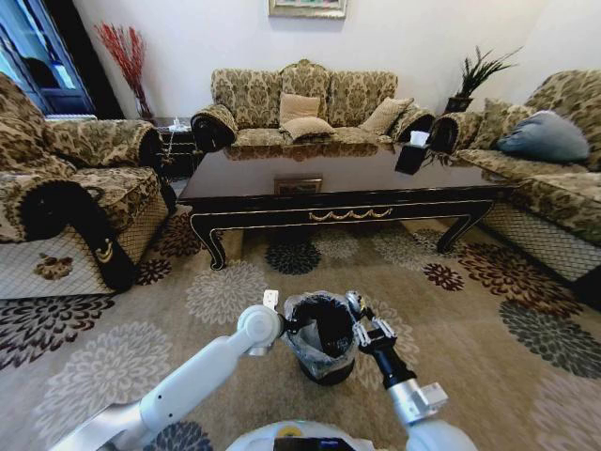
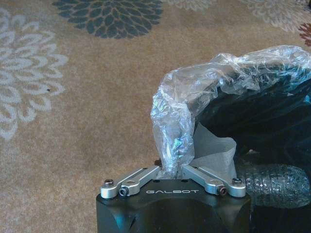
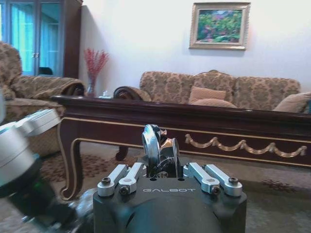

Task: Move to the front of the table and pick up the trash from the floor, then place it into the trash bin.

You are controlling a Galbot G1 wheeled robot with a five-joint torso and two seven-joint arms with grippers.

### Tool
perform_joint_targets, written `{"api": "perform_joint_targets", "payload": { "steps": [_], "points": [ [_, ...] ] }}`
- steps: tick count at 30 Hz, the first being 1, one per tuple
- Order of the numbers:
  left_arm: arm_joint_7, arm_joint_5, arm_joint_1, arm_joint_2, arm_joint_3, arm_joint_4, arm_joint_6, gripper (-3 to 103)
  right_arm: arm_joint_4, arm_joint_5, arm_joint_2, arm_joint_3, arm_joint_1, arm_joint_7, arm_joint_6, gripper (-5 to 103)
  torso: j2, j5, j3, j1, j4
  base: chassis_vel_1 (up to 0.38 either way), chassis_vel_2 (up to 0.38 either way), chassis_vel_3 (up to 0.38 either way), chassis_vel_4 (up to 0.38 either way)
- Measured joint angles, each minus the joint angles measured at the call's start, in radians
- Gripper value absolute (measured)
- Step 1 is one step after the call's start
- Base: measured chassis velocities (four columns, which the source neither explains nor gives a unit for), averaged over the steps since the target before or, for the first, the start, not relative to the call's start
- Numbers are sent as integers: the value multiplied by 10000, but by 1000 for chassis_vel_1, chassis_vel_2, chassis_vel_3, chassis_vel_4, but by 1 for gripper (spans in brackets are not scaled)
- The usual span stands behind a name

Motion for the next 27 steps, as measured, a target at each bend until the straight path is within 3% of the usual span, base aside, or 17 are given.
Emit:
{"api": "perform_joint_targets", "payload": {
  "steps": [6,7,9,14,16,22,24,27],
  "points": [
    [-61,23,9,27,0,-69,-1,0,-118,-261,140,-297,-90,-141,55,25,0,0,0,0,-1,0,0,0,0],
    [-71,22,8,44,0,-85,0,0,-128,-290,142,-333,-94,-157,54,30,0,0,0,0,0,0,0,0,0],
    [-73,20,8,56,-2,-99,0,0,-133,-310,142,-351,-96,-162,54,30,0,0,0,0,0,0,0,0,0],
    [-79,35,99,86,-139,-122,0,0,-147,-389,165,-477,-165,-165,49,57,0,0,0,0,-1,0,0,0,0],
    [-82,43,121,102,-159,-129,0,0,-153,-400,173,-489,-174,-165,48,57,1,0,1,0,0,0,0,0,0],
    [-84,77,326,271,-406,-235,0,0,-145,-398,199,-471,-200,-150,37,84,0,0,1,0,-1,0,0,0,0],
    [-84,121,378,304,-481,-279,0,0,-134,-381,200,-442,-202,-144,36,84,0,0,1,0,-2,0,0,0,0],
    [-45,317,669,674,-960,-506,0,0,-85,-310,202,-269,-264,-127,49,98,0,-1,1,0,-1,0,0,0,0]
  ]
}}
